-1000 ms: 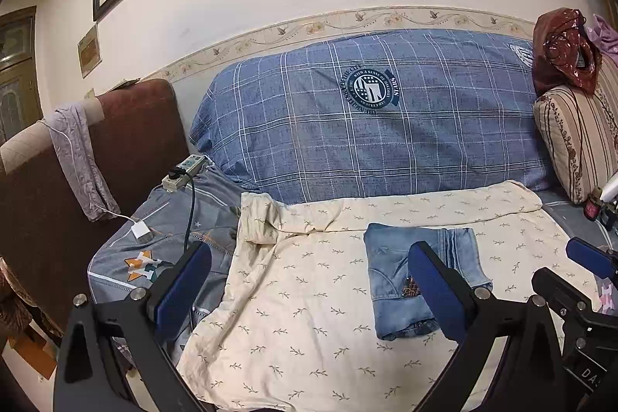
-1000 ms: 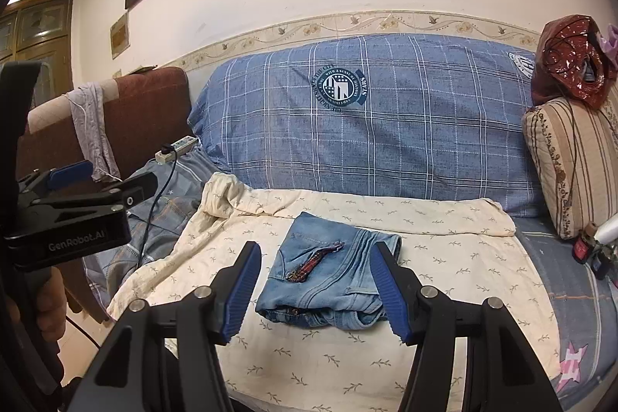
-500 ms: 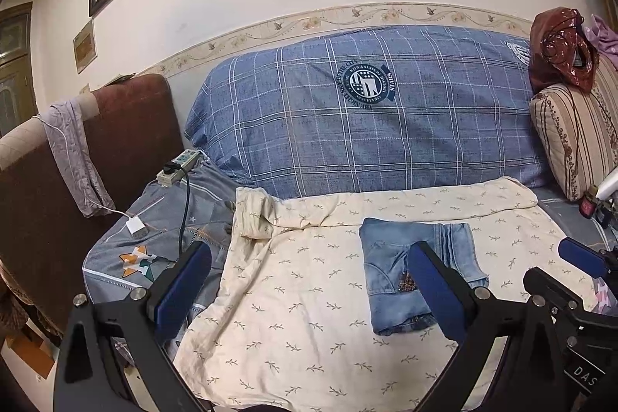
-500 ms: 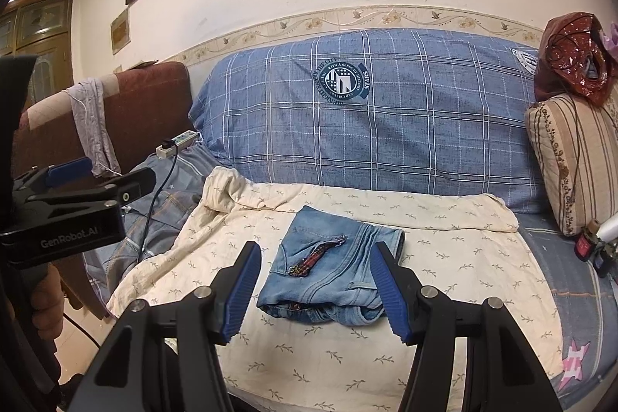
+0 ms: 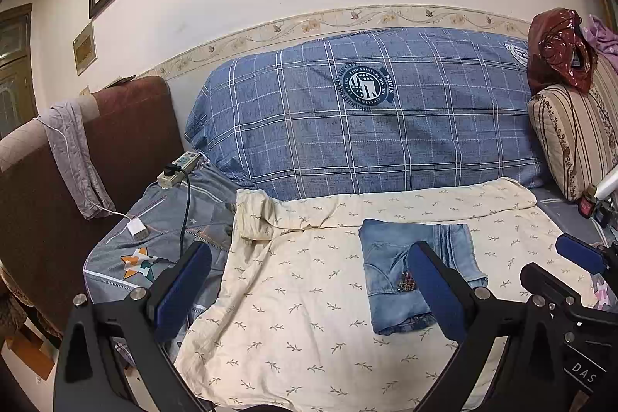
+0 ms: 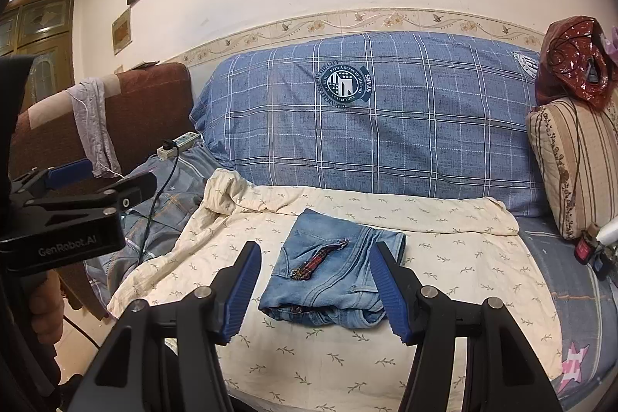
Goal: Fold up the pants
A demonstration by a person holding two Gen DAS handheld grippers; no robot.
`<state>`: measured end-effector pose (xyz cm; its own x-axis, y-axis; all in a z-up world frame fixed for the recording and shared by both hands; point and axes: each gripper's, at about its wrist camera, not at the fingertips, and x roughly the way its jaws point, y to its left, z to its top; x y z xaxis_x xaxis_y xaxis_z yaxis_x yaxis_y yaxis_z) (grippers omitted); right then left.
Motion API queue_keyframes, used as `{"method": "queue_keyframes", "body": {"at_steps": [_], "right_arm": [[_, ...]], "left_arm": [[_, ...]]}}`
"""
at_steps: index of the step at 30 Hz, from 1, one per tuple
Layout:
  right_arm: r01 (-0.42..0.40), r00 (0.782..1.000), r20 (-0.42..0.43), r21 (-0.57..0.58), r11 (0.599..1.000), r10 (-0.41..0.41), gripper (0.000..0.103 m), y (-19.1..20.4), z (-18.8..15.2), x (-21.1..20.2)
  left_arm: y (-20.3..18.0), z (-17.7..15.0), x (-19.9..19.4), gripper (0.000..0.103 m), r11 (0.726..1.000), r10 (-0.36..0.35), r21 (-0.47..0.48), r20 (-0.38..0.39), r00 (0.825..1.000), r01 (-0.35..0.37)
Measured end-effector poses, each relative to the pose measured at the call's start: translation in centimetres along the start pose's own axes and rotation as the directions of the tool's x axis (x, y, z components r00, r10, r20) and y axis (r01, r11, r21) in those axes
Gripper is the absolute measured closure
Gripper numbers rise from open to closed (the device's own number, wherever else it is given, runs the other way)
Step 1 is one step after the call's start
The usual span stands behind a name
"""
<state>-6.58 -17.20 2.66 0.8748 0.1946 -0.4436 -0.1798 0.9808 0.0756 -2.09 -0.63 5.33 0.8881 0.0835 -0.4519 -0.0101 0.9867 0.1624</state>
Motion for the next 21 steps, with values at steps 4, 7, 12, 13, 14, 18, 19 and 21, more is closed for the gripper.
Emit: {"method": "queue_keyframes", "body": {"at_steps": [4,7,12,13,14,18,19,21], "right_arm": [[0.003,1.0,0.002,-0.003,1.0,-0.003,0.041,0.0,0.1,0.0],[0.011,1.0,0.0,0.001,1.0,-0.011,0.041,0.0,0.3,0.1],[0.011,1.0,0.006,0.025,1.0,-0.011,0.041,-0.3,0.8,0.0],[0.011,1.0,0.008,0.026,1.0,-0.012,0.041,-0.3,0.9,0.0],[0.011,1.0,0.008,0.027,1.0,-0.011,0.041,-0.3,0.9,0.0],[0.011,1.0,-0.001,0.02,1.0,-0.011,0.041,0.0,0.8,0.3],[0.009,1.0,-0.003,0.019,1.0,-0.009,0.041,0.0,0.9,0.4],[0.006,1.0,-0.003,0.022,1.0,-0.006,0.041,0.2,1.2,0.6]], "left_arm": [[0.0,0.0,0.0,0.001,1.0,-0.002,0.003,-0.001,1.0,0.002],[0.0,0.1,0.0,0.001,1.0,-0.001,0.005,0.001,1.0,0.001],[0.1,0.2,-0.1,0.001,1.0,0.0,0.003,0.006,1.0,0.0],[0.2,0.2,-0.1,0.001,1.0,-0.001,0.001,0.004,1.0,0.001],[0.2,0.2,0.0,0.001,1.0,-0.001,0.0,0.002,1.0,0.001],[0.3,0.0,0.3,0.001,1.0,-0.003,-0.001,-0.011,1.0,0.003],[0.4,0.0,0.3,0.001,1.0,-0.004,-0.003,-0.012,1.0,0.004],[0.7,0.0,0.7,0.001,1.0,-0.012,-0.012,-0.026,1.0,0.012]]}}
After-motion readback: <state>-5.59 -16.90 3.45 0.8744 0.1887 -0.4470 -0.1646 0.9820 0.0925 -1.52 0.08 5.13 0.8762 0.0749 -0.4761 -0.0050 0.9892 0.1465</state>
